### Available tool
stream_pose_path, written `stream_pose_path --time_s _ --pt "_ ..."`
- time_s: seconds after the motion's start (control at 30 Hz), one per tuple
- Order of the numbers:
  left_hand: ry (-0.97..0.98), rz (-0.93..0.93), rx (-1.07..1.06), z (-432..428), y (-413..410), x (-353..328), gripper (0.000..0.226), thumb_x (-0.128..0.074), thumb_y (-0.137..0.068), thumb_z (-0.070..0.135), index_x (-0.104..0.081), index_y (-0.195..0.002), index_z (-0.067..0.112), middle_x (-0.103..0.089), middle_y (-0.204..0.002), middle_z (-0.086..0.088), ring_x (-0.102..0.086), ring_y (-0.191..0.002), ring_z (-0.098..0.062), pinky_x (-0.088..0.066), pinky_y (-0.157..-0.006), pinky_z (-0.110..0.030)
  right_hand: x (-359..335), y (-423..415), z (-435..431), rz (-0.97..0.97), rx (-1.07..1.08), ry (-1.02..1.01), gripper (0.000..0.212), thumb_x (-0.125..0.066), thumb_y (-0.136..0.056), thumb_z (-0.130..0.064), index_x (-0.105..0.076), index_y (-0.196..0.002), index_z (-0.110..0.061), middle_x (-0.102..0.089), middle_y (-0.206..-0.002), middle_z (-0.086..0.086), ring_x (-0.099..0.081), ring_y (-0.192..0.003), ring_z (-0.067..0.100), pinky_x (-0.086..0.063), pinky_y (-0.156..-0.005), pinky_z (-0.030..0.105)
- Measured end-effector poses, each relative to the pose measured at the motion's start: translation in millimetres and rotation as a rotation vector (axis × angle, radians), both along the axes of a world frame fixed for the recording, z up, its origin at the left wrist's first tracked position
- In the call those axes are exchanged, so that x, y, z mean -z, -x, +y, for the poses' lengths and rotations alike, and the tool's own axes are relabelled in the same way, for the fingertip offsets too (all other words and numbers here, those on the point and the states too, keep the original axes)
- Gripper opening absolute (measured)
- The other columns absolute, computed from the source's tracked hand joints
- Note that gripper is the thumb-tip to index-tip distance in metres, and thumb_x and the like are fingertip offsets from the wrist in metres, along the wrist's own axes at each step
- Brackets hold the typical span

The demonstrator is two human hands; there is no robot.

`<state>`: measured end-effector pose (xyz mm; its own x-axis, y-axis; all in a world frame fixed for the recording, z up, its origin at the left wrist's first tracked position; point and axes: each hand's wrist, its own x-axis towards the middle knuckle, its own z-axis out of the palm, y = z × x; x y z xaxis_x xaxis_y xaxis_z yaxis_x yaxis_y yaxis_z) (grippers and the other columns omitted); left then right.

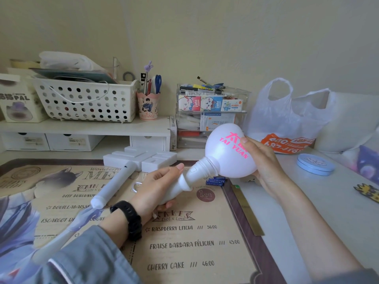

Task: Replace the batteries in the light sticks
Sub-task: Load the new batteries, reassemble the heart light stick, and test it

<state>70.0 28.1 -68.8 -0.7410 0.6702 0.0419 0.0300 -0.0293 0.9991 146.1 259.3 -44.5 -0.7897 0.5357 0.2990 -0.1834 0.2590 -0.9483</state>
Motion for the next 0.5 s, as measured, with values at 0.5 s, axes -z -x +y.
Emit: stream_pose_path --time_s 0.5 --pt "0.001 0.0 -0.003 1.4 4.9 4.9 0.042 -0.05 -0.091 0.042 -0.063 -0.091 0.002 -0.055 -0.057 -0.006 -0.033 -0.032 -0.011 -0.019 -0.034 -0.012 0.0 4.1 -11.8 0.011 0.039 0.055 0.056 -0.064 -0.057 -0.068 -0.073 -0.102 -0.036 -0.072 -0.105 -0.005 -0.064 -0.106 0.024 -0.05 -0.091 0.052"
